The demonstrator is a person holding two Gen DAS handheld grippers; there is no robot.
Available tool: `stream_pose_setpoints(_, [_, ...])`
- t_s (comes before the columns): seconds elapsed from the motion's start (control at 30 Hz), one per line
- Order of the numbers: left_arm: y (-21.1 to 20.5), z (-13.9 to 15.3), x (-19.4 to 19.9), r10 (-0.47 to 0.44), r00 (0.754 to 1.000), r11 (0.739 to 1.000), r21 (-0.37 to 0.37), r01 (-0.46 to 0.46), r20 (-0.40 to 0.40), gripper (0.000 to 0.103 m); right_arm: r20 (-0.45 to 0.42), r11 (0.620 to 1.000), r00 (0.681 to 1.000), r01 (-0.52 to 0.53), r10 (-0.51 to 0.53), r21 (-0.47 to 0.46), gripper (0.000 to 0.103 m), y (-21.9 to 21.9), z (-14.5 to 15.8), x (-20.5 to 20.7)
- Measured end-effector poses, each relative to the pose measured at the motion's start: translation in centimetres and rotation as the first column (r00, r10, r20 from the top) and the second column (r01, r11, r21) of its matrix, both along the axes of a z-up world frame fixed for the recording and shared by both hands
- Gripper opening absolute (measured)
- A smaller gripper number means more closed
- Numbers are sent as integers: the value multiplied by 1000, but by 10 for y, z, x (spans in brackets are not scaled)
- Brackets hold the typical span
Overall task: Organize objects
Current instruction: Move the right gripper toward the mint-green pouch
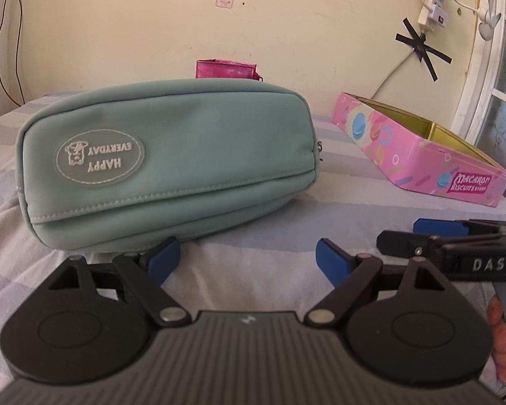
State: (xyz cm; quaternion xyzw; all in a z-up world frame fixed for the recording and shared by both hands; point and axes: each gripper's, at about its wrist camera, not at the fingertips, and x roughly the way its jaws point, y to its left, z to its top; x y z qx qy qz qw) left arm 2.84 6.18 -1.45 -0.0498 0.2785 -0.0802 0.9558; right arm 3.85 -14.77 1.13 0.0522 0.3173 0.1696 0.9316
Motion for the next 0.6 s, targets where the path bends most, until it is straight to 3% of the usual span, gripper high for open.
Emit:
stream_pose_setpoints(0.23, [-8,-1,4,6,1000,998,57,-5,-14,93,-6,1000,1000,-22,22,7,89,3,-1,4])
stream_pose_setpoints(0.6, [-5,0,3,17,1000,999,49,-16,-14,93,-4,999,1000,-6,6,32,89,1,0,3])
